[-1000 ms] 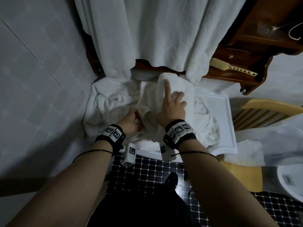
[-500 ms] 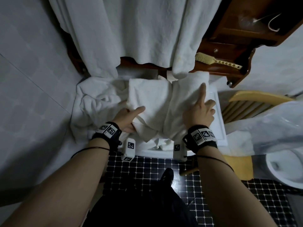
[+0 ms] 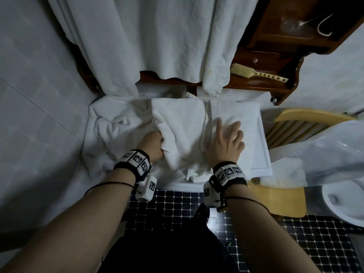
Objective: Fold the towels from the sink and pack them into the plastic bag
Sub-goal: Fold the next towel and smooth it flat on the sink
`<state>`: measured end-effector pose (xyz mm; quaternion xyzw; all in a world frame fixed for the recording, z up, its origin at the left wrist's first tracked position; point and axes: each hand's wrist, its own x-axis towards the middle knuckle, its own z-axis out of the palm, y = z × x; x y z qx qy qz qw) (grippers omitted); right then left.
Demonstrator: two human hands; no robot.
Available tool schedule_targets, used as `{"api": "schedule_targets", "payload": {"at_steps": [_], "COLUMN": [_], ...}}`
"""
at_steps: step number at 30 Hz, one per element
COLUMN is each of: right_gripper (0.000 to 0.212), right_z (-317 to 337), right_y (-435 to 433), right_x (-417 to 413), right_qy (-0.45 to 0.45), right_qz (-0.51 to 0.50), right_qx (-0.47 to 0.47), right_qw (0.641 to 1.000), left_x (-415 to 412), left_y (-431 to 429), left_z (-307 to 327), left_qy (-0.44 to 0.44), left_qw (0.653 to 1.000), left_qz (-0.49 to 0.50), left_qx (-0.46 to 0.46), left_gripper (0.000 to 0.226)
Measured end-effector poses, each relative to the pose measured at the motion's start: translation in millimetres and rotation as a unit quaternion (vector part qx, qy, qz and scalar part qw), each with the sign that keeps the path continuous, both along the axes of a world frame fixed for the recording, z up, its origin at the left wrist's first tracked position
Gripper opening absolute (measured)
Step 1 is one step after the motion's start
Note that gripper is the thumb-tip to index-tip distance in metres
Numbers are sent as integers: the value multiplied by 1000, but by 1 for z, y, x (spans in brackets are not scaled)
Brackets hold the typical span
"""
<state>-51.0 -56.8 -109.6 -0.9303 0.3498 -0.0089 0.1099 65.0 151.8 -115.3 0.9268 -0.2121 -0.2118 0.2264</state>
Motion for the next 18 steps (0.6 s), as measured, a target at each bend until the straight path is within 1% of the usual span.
{"api": "schedule_targets", "payload": {"at_steps": [1, 2, 4, 6, 8, 9, 11, 14, 16, 18], "right_gripper": [76, 79, 98, 121, 140, 144, 140, 120, 108, 98], "right_z": [0, 1, 2, 3, 1, -2, -9, -15, -17, -15], "right_y": [2, 4, 9, 10, 11, 13, 21, 28, 25, 20], "right_x": [2, 3, 4, 4, 2, 2, 3, 5, 6, 6], "right_qy": [-5, -1, 28, 68, 94, 99, 108, 120, 121, 121], "right_qz": [18, 35, 101, 181, 212, 213, 201, 182, 180, 175], "right_qx": [13, 30, 48, 51, 50, 43, 20, -30, -36, -20], "right_qw": [1000, 999, 993, 980, 972, 971, 973, 975, 976, 977], "left_x": [1, 2, 4, 3, -1, -2, -6, -13, -15, -15], "left_y": [-1, -3, -6, -10, -13, -15, -18, -19, -21, -24], "left_z": [-3, -5, -8, -5, 1, 4, 8, 5, 0, -2], "left_qy": [-8, -18, -51, -81, -93, -92, -75, -48, -31, -18], "left_qw": [1000, 1000, 998, 995, 992, 991, 989, 986, 988, 989], "left_qz": [1, 0, -8, -24, -37, -49, -82, -115, -115, -115], "left_qx": [7, 16, 39, 60, 79, 87, 98, 113, 101, 90], "left_gripper": [19, 29, 44, 52, 55, 54, 54, 75, 83, 81]}}
